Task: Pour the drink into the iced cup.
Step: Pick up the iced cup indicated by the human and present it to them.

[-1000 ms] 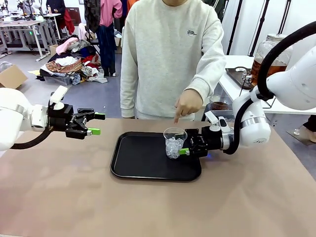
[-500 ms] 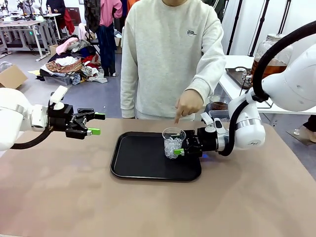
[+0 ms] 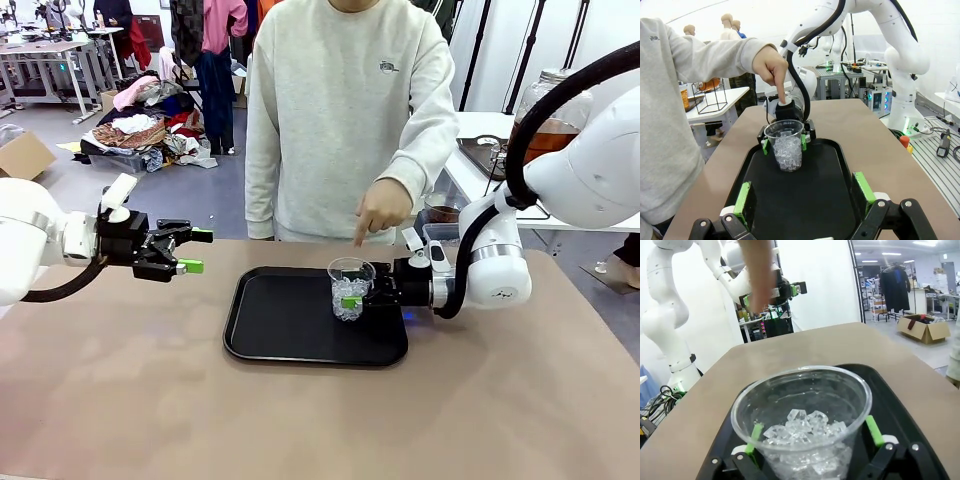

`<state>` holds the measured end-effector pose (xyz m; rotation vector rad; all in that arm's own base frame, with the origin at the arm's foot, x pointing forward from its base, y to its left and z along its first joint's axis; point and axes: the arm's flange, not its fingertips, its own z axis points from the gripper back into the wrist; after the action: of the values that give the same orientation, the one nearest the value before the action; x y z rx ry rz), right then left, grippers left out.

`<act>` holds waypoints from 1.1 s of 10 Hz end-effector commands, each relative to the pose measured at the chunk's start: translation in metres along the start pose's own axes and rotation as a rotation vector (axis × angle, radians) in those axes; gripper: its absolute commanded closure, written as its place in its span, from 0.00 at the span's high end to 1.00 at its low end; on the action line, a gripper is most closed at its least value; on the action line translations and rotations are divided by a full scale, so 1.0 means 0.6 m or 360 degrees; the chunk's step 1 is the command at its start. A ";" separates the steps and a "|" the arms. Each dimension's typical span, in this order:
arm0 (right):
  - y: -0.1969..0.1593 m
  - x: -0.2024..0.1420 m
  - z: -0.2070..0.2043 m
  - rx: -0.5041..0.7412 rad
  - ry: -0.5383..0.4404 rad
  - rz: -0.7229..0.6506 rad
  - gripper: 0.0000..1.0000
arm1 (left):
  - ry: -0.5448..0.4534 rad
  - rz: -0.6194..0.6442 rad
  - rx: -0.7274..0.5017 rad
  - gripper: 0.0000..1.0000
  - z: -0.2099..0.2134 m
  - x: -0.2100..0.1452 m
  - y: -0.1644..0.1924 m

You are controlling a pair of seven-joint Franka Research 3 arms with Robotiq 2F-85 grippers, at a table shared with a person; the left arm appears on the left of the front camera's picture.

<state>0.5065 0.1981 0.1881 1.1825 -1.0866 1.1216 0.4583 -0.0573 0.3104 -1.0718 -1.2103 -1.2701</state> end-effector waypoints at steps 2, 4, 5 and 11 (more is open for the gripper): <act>0.006 0.007 -0.018 -0.0055 0.0018 -0.0038 1.00 | 0.0000 -0.0008 -0.0003 1.00 -0.001 0.001 0.000; 0.008 0.007 -0.019 -0.0035 0.0017 -0.0040 1.00 | 0.0000 -0.0008 -0.0003 1.00 -0.001 0.001 0.000; 0.009 0.008 -0.021 -0.0076 0.0031 -0.0067 0.98 | 0.0000 -0.0008 -0.0003 1.00 -0.001 0.001 0.000; 0.014 0.008 -0.014 -0.0036 -0.0026 -0.0056 0.71 | 0.0000 -0.0008 -0.0003 1.00 -0.001 0.001 0.000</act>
<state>0.5047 0.2050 0.1876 1.1828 -1.0718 1.1080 0.4583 -0.0573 0.3104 -1.0718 -1.2103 -1.2701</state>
